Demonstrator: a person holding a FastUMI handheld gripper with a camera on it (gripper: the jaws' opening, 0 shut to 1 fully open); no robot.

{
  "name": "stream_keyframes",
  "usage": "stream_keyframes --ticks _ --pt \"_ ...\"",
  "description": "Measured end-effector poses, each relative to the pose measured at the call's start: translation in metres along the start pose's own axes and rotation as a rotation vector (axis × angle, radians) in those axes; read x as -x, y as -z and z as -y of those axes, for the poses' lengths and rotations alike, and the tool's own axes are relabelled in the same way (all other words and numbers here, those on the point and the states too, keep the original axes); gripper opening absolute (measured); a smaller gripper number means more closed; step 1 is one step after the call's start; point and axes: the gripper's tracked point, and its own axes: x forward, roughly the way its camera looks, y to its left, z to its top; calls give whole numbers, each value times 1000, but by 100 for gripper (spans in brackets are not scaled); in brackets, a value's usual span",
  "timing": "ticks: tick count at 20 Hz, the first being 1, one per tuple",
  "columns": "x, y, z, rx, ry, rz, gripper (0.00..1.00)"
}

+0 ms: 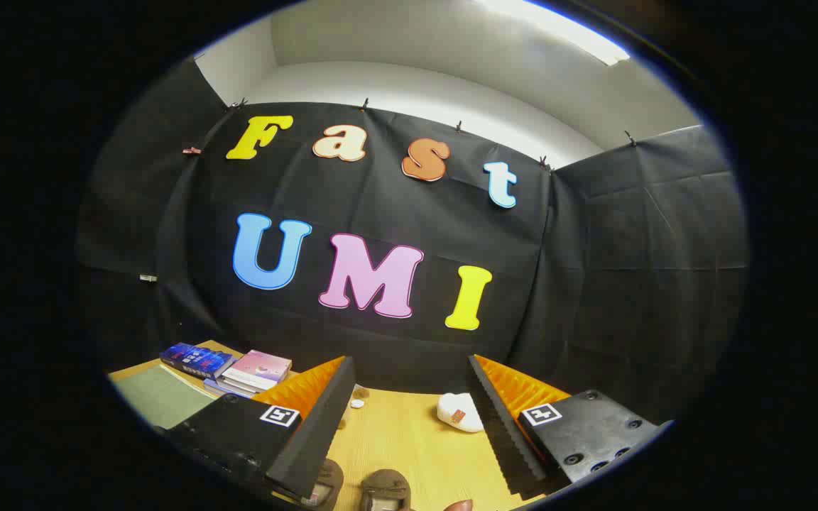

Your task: Open the storage box then place both shoes into the box .Put the left shoe in first, then the right shoe, with the right side of both shoes facing outward in a uniform manner.

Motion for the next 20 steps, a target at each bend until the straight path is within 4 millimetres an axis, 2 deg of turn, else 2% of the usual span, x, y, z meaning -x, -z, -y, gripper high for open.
stream_keyframes --ticks 9,20 --pt "3 26 -11 28 -82 -25 97" --pt "8 26 -41 8 -164 -23 97"
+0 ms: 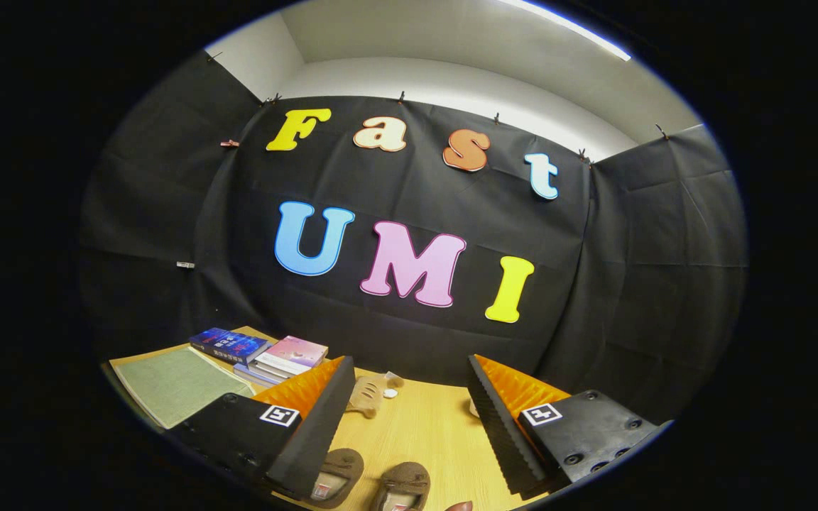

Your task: Open the storage box then place both shoes into the box .Put the left shoe in first, then the right shoe, with the right side of both shoes facing outward in a uniform manner.

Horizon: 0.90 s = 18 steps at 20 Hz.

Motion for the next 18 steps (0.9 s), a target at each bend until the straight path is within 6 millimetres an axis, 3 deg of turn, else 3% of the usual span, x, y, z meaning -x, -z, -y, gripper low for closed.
stream_keyframes --ticks 4,8,12,18 --pt "1 0 -12 -20 -44 -2 97" --pt "1 12 -52 -118 -220 -49 98" --pt "5 40 -105 -278 -432 -181 98" --pt "24 108 -179 -760 -683 -519 98"
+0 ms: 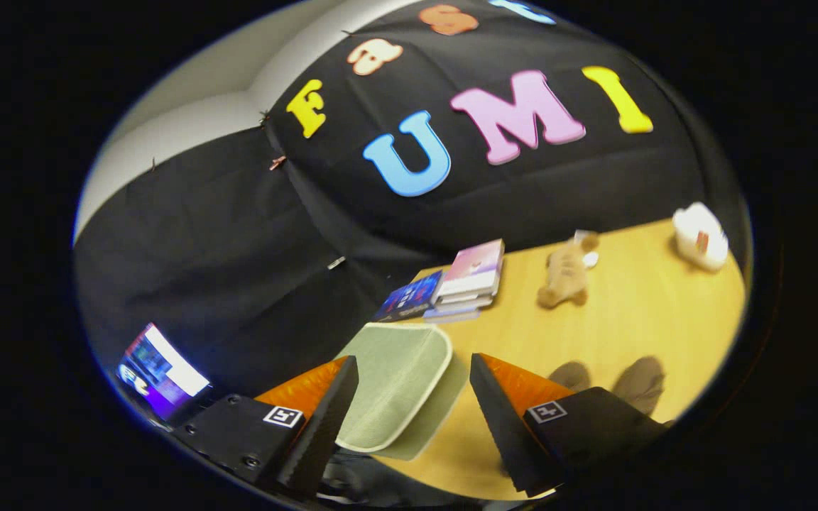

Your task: Open the storage box then place both shoes into the box .Put the left shoe in first, then the right shoe, with the right side of both shoes facing outward in a uniform manner.

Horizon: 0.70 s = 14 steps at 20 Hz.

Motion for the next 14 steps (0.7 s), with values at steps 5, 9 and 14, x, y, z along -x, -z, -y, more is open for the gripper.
stream_keyframes --ticks 5,9,14 --pt "-42 65 20 -319 -115 -213 98" --pt "-62 109 27 -501 -194 -375 97" --pt "-82 121 10 -695 -323 -428 95"
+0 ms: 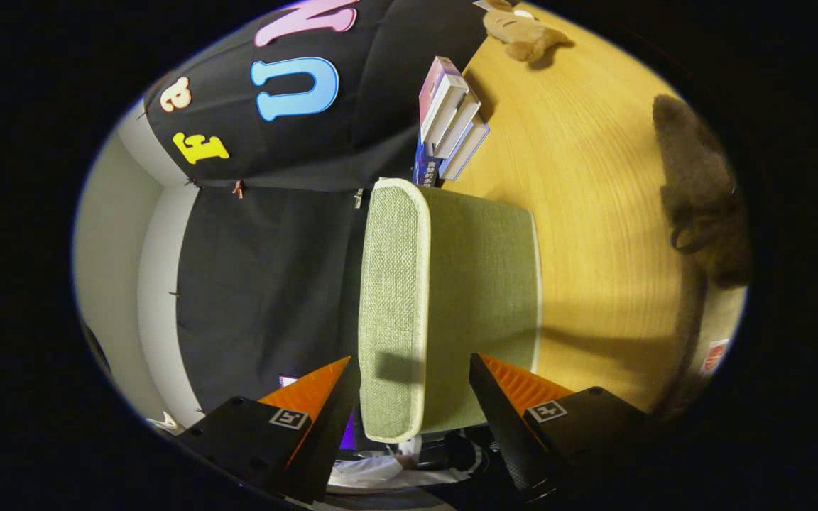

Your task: Open the storage box then place both shoes into the box .Put the left shoe in first, then the right shoe, with the right side of both shoes facing outward in a uniform manner.

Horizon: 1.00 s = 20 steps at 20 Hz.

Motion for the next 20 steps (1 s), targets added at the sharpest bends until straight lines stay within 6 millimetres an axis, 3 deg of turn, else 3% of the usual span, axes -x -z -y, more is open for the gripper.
stream_keyframes --ticks 3,6,8,9,10,14,20 --pt "-7 -3 -9 -64 -56 -3 88" --pt "-12 3 -14 -98 -75 -12 70" --pt "-4 3 -11 -96 -78 -23 45" --pt "-2 6 -19 -96 -100 -13 32" --pt "-2 3 -25 -72 -90 2 11" --pt "-3 2 -37 -15 -22 53 5" --pt "-6 6 -86 98 104 130 5"
